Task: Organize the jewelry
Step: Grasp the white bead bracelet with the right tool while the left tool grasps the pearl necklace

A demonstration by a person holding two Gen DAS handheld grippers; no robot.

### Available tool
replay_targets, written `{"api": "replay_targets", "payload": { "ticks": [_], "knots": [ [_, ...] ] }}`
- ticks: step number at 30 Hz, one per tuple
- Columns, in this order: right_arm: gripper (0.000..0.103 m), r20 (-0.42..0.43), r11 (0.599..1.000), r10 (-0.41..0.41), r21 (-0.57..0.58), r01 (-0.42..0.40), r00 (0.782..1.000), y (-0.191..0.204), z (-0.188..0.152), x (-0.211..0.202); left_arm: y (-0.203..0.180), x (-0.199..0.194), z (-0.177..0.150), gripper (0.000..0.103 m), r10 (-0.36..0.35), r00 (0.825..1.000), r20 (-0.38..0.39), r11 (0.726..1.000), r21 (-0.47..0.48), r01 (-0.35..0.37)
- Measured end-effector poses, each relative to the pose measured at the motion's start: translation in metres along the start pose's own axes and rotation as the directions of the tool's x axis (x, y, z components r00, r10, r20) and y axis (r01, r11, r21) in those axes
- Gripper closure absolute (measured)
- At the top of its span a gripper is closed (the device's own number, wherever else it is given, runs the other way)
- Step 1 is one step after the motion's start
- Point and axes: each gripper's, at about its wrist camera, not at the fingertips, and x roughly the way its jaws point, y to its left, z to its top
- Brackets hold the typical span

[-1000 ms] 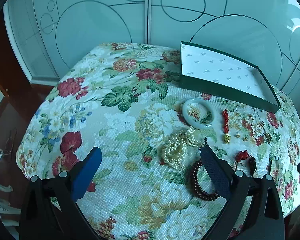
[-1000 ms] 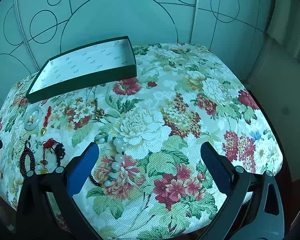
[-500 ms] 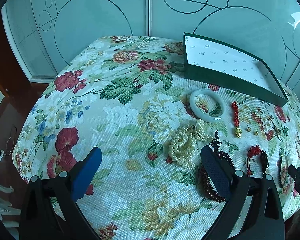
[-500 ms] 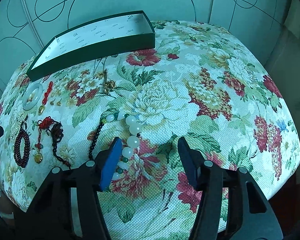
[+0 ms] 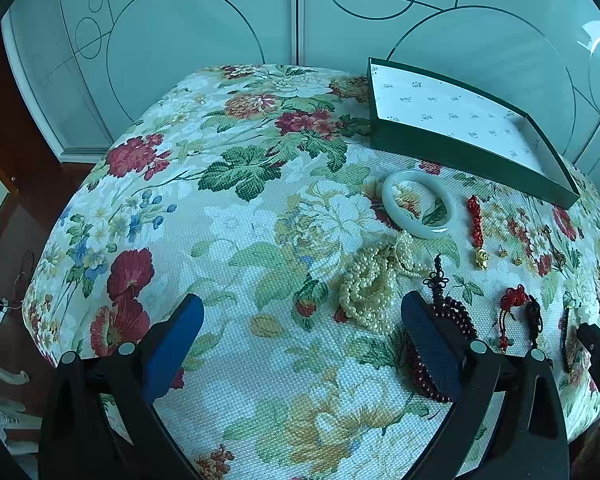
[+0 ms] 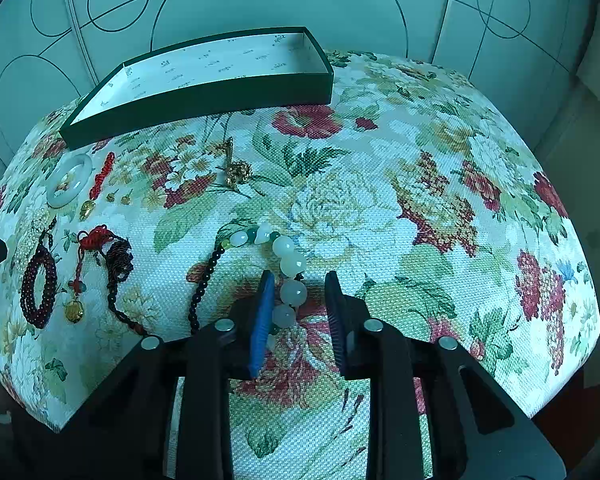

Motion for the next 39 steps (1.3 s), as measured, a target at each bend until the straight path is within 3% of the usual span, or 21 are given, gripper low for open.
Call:
{"api": "replay_targets", "payload": {
  "ticks": [12, 22, 28, 29, 30, 37, 39],
  "knots": [
    [0.089, 0.023, 0.997, 0.005, 0.072, -0.007, 1.0, -0.021, 0.004, -0.003, -0.013, 0.005, 0.001, 0.005, -0.058, 0.998, -0.023, 0.998, 0.027, 0.059],
    [0.089, 0.025, 0.996, 0.036, 0.078, -0.038, 0.999, -0.02, 0.003, -0.002, -0.017, 0.038, 0.005, 0.005, -0.037, 0.997, -0.072, 0.996, 0.076, 0.042],
    [0.089, 0.018, 0.995, 0.044, 0.086, -0.046, 0.999, -0.021, 0.003, 0.001, -0.018, 0.04, 0.008, 0.008, -0.042, 0.998, -0.04, 0.995, 0.092, 0.045],
    [0.089, 0.017, 0.995, 0.045, 0.087, -0.046, 0.999, -0.021, 0.003, 0.001, -0.018, 0.038, 0.008, 0.016, -0.045, 0.999, -0.029, 0.994, 0.096, 0.048],
    [0.089, 0.016, 0.995, 0.045, 0.089, -0.046, 0.999, -0.021, 0.003, 0.001, -0.019, 0.036, 0.009, 0.032, -0.049, 0.999, -0.013, 0.993, 0.106, 0.05],
    [0.089, 0.013, 0.994, 0.048, 0.097, -0.049, 0.999, -0.022, 0.004, 0.003, -0.022, 0.03, 0.006, 0.061, -0.067, 0.998, 0.016, 0.987, 0.144, 0.064],
    [0.089, 0.013, 0.994, 0.049, 0.097, -0.05, 0.999, -0.022, 0.004, 0.004, -0.021, 0.029, 0.005, 0.075, -0.07, 0.997, 0.021, 0.987, 0.148, 0.066]
  ]
}}
